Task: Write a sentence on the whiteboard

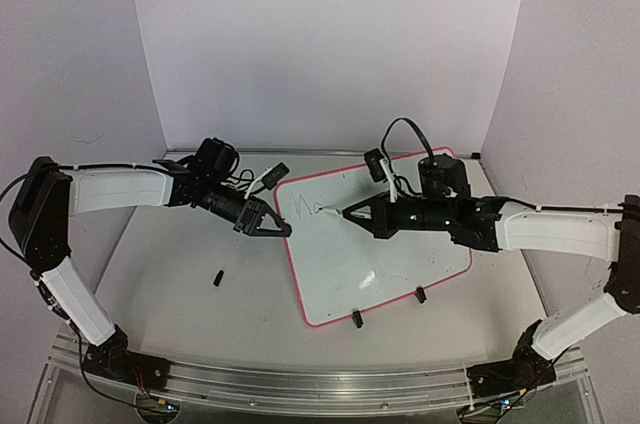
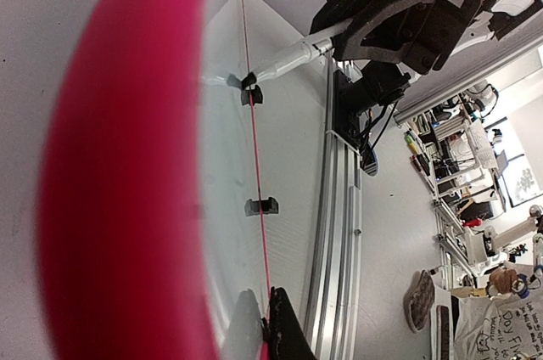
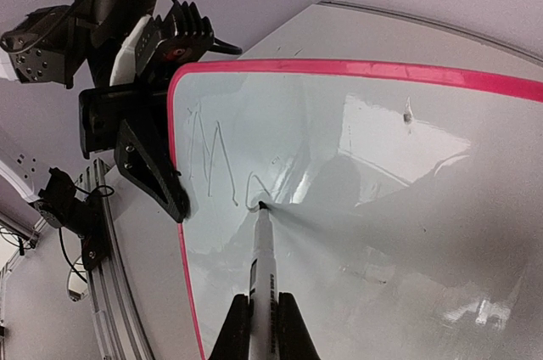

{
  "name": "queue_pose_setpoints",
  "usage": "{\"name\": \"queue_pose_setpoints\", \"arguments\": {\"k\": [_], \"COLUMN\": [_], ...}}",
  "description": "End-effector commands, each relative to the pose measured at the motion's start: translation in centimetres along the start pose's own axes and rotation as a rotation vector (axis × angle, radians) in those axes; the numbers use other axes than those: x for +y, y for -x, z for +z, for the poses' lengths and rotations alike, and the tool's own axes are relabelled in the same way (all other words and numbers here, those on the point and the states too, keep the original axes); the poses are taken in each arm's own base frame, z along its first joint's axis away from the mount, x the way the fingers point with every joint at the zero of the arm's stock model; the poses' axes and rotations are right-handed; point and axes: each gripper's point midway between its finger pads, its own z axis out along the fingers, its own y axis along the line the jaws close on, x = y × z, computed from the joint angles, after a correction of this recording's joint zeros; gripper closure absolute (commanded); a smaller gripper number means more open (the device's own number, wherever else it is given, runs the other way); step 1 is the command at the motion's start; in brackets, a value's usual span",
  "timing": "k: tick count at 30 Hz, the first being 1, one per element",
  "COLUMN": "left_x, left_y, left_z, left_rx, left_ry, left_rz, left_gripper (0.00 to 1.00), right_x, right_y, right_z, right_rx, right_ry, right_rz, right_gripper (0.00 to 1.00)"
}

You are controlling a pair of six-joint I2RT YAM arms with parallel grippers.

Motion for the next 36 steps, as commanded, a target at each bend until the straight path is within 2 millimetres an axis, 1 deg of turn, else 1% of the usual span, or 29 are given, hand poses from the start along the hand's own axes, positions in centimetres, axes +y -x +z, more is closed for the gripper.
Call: {"name": "queue_pose_setpoints", "arguments": {"k": [1,6,15,27,30,36], "left_x": [-1.1,-1.0,-1.1,-1.1,-1.1,-1.1], "left_y": [0.6,0.6,0.6,0.6,0.6,0.7], "left_z": [0.2,0.2,0.2,0.2,0.2,0.2], "left_rx": [0.005,0.005,0.005,0.005,0.005,0.005], "left_ry": [-0.016,-0.016,-0.018,-0.017,-0.016,-0.016], "left_rz": [0.081,0.080,0.079,0.079,0.079,0.079], "left_gripper": [1.00,1.00,1.00,1.00,1.00,1.00], "right_x": [-0.7,-0.6,-0.4,0.1,0.7,1.8], "right_y": [1.6,1.9,2.6,2.9,3.1,4.5], "right_z": [-0.3,0.3,0.2,0.3,-0.1,-1.9], "right_rx": [-0.043,-0.046,-0.074,-0.081,-0.086,-0.140], "right_ry": [-0.055,-0.039,-0.038,-0.009,0.013,0.032], "right_rz": [-0.008,-0.010,-0.016,-0.020,-0.026,-0.039], "right_gripper": [1.00,1.00,1.00,1.00,1.00,1.00]}}
